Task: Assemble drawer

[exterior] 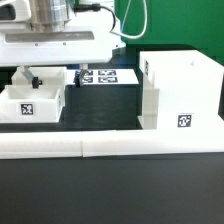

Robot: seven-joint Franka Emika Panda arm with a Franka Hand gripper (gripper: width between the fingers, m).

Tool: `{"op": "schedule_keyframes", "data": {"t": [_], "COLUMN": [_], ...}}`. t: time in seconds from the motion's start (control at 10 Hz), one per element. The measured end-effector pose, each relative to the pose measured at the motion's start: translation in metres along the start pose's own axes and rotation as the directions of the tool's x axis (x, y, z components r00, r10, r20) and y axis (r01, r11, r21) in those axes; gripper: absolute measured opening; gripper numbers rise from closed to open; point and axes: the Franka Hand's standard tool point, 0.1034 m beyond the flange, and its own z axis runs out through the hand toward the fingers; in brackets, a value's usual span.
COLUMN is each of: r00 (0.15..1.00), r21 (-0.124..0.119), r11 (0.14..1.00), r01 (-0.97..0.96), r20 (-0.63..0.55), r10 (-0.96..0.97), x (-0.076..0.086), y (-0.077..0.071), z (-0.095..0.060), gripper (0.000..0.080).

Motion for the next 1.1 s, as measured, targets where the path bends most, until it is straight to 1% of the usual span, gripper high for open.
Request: {"op": "schedule_keyframes", "data": {"t": [0.1,0.4,0.6,0.8,0.9,1.0,1.1], "r00": [1.0,1.0,1.0,1.0,1.0,1.0,1.0], "r21": [-0.007,-0.02,-0.026,-0.026,-0.027,-0.027,-0.027], "r11": [1.0,1.0,1.0,1.0,1.0,1.0,1.0], "r01": [0.004,0.01,0.009,0.007,0.009,0.01,0.01], "r20": [0.001,0.0,-0.007,-0.005,-0.005,-0.005,-0.005], "r10": [-0.004,-0.01,-0.009,-0.007,-0.009,-0.01,-0.01], "x": [-0.006,-0.01,-0.012,-0.013,-0.013,-0.013,-0.013], "y": [-0.002,0.0,0.001,0.0,-0.001,0.0,0.0], "z": [0.012,0.029,0.033,0.034,0.034,0.034,0.034], "gripper": [0.0649,0.0649,0.0649,0.0649,0.054,0.0404,0.0404]}}
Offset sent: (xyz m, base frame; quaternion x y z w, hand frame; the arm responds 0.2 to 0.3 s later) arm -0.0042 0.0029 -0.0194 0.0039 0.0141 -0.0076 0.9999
